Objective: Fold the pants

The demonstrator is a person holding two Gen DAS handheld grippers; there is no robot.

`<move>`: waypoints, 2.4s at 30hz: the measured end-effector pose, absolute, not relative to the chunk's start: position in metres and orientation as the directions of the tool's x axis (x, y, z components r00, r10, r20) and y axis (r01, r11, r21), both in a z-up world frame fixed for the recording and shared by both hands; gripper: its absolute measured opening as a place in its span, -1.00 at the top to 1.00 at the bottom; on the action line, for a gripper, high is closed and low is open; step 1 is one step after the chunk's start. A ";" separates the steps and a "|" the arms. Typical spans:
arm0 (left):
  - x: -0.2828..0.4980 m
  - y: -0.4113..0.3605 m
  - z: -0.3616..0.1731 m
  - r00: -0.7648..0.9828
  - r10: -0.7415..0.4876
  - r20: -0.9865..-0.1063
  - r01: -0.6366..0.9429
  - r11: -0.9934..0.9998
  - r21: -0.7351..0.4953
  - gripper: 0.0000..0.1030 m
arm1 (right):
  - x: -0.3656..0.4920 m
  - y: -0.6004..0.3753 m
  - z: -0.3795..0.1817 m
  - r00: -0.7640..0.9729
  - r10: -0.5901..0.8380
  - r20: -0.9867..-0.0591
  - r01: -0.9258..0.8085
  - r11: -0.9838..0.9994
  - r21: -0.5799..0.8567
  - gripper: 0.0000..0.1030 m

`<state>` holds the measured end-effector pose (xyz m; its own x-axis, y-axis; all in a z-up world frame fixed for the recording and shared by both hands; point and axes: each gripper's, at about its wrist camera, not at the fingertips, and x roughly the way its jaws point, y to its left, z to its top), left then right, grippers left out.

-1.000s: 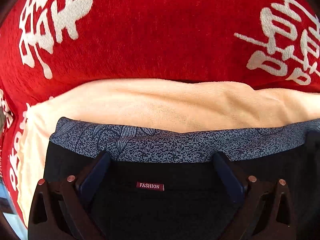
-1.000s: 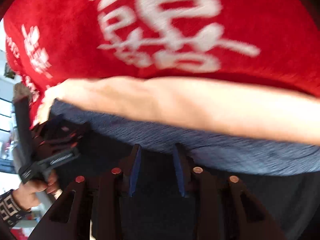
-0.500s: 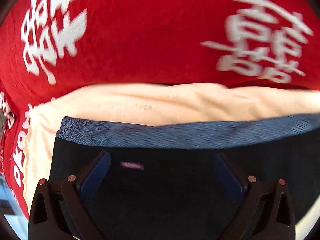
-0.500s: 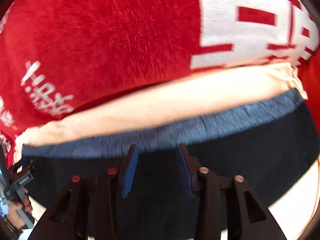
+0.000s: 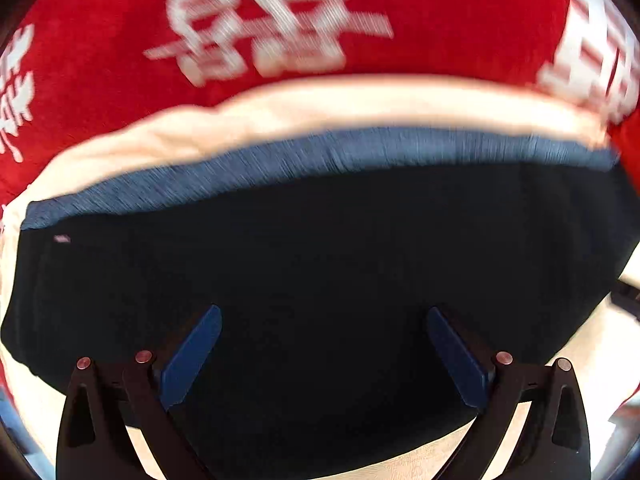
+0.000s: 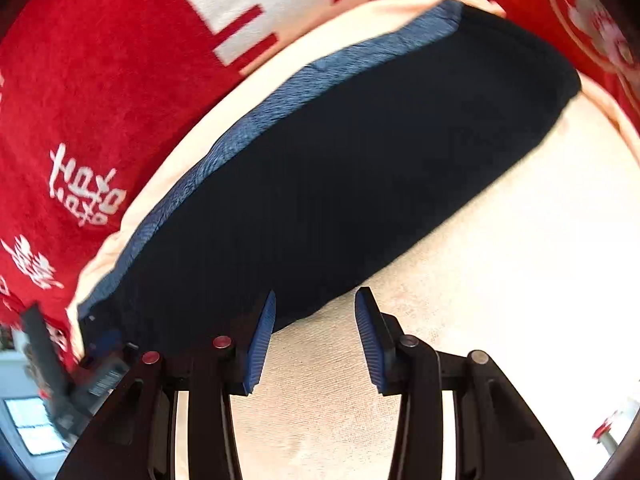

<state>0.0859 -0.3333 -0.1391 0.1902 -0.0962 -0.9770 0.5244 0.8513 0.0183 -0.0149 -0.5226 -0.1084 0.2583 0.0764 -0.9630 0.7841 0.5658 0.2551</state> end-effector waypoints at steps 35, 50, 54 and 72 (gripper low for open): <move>0.058 -0.321 -0.127 0.166 -0.090 -0.982 0.441 0.898 -0.008 -1.00 | -0.036 -0.484 -0.103 0.186 0.228 -0.956 0.654 0.697 0.293 0.25; 0.058 -0.355 -0.119 0.194 0.064 -0.979 0.458 0.876 0.148 -1.00 | -0.090 -0.528 -0.097 0.190 0.210 -0.959 0.741 0.610 0.281 0.24; 0.067 -0.369 -0.119 0.181 0.121 -0.976 0.450 0.872 0.191 -1.00 | -0.104 -0.555 -0.083 0.198 0.196 -0.960 0.732 0.622 0.278 0.24; 0.064 -0.541 -0.113 0.212 -0.024 -0.977 0.553 0.827 0.100 -1.00 | -0.002 -0.702 -0.057 0.280 -0.024 -0.960 0.633 0.756 0.166 0.24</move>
<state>0.0636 -0.5409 -0.1129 0.2119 -0.0239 -0.9770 0.5529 0.8272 0.0997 -0.0019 -0.7018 -0.0565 0.2796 -0.0237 -0.9598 0.6333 0.7560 0.1658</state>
